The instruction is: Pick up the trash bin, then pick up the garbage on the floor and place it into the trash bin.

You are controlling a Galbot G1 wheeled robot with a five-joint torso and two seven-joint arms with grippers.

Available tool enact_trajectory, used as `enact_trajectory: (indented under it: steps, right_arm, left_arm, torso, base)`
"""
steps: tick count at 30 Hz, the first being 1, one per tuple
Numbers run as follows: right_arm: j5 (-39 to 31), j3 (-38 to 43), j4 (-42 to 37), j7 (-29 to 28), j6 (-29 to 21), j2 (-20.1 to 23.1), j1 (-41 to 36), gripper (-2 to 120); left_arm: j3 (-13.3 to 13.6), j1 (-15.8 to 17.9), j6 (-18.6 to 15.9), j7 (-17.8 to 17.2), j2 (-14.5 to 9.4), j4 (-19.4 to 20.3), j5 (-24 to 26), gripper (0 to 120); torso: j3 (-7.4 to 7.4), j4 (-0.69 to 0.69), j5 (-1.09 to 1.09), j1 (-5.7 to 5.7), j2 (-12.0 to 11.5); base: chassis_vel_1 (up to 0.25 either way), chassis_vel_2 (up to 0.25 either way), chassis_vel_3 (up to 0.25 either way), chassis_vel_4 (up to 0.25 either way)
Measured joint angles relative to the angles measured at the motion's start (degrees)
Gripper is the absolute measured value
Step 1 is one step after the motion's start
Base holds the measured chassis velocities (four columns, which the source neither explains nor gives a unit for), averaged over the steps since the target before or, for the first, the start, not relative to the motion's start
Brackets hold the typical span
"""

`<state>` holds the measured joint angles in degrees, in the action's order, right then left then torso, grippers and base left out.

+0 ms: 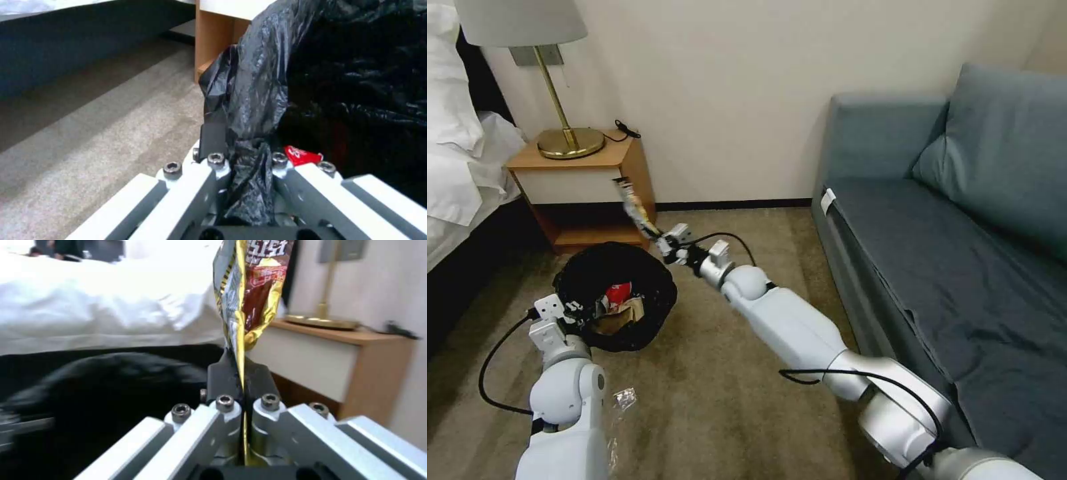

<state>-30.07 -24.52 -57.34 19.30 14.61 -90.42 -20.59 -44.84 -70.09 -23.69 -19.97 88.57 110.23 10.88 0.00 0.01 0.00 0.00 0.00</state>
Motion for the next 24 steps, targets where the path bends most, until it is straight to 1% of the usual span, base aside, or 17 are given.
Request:
enact_trajectory:
  steps: [5, 9, 15, 20, 22, 23, 24]
  right_arm:
    - [0.77, -3.46, -1.96, 0.42, 0.18, 1.25, -3.47, 0]
    - [1.28, -4.24, -1.95, 0.77, 0.37, 1.84, -4.55, 0]
    - [3.56, -5.80, 1.95, 1.64, 2.05, 1.49, -6.04, 0]
    - [4.69, -6.17, 3.64, 2.02, 2.60, 0.95, -6.38, 0]
    - [5.73, -6.31, 4.05, 2.10, 2.74, 0.76, -6.70, 13]
    - [5.73, -6.31, 4.05, 2.10, 2.74, 0.76, -6.70, 13]
    - [5.91, -6.38, 4.01, 2.11, 2.76, 0.82, -6.80, 19]
  left_arm:
    - [-0.21, -0.16, 0.14, -0.03, 0.02, -0.01, 0.00, 2]
    - [-0.16, -0.01, 0.13, -0.09, 0.07, -0.01, -0.01, 2]
    - [0.18, -0.04, 0.27, -0.22, 0.66, 0.20, -0.18, 2]
    - [0.08, 0.08, 0.29, -0.43, 0.62, 0.50, 0.00, 2]
    - [-0.07, 0.23, 0.29, -0.59, 0.26, 0.37, 0.10, 2]
    - [-0.07, 0.23, 0.29, -0.59, 0.26, 0.37, 0.10, 2]
    - [-0.10, 0.22, 0.29, -0.61, 0.16, 0.25, 0.12, 2]
  torso:
    - [0.00, 0.00, 0.00, 0.00, 0.00]
    - [0.00, -0.02, 0.00, 0.00, 0.00]
    - [0.00, -0.01, 0.00, 0.00, 0.00]
    - [0.00, 0.00, 0.00, 0.00, 0.00]
    - [0.00, 0.00, 0.00, 0.00, 0.00]
    - [0.00, 0.00, 0.00, 0.00, 0.00]
    - [0.00, 0.00, 0.00, -0.01, 0.00]
  base:
    - [0.000, 0.000, 0.000, 0.000]
    - [0.000, 0.000, 0.000, 0.000]
    - [0.000, 0.000, 0.000, 0.000]
    - [0.000, 0.000, 0.000, 0.000]
    - [0.000, 0.000, 0.000, 0.000]
    - [0.000, 0.000, 0.000, 0.000]
    - [0.000, 0.000, 0.000, 0.000]
